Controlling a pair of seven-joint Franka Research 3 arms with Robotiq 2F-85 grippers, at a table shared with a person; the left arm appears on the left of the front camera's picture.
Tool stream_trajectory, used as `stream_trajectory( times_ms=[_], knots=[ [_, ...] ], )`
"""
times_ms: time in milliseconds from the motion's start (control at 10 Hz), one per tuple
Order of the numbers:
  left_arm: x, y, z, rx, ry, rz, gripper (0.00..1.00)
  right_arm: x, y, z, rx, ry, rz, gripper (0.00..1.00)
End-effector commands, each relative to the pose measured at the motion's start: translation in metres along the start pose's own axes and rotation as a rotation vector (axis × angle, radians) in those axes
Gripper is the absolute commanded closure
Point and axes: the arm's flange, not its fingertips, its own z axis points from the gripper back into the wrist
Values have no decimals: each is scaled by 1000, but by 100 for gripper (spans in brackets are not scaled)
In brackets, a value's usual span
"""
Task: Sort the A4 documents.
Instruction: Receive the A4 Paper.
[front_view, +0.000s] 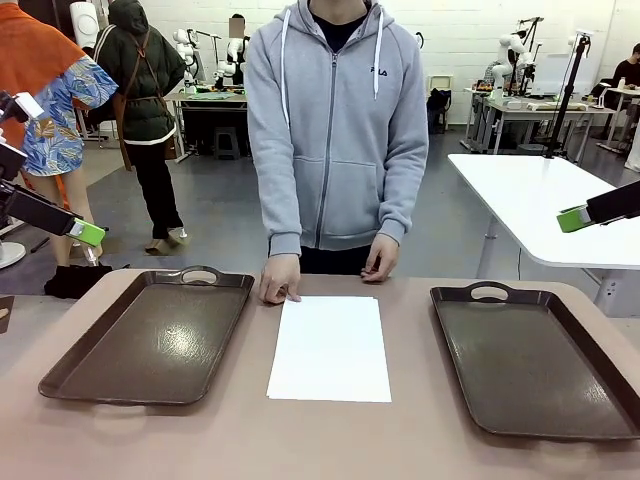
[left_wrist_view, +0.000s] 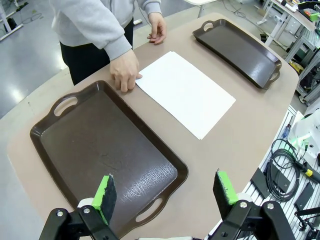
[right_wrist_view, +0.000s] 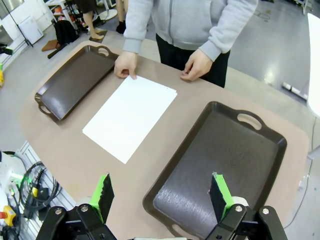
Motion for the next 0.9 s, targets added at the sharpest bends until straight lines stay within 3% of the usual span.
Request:
stream_trajectory(
  times_ms=[0, 800],
  knots=[
    [0, 1, -1, -13, -5, 0, 0, 0, -1, -1, 13, 1, 4, 0],
    [0, 1, -1, -13, -5, 0, 0, 0, -1, -1, 13, 1, 4, 0]
  ],
)
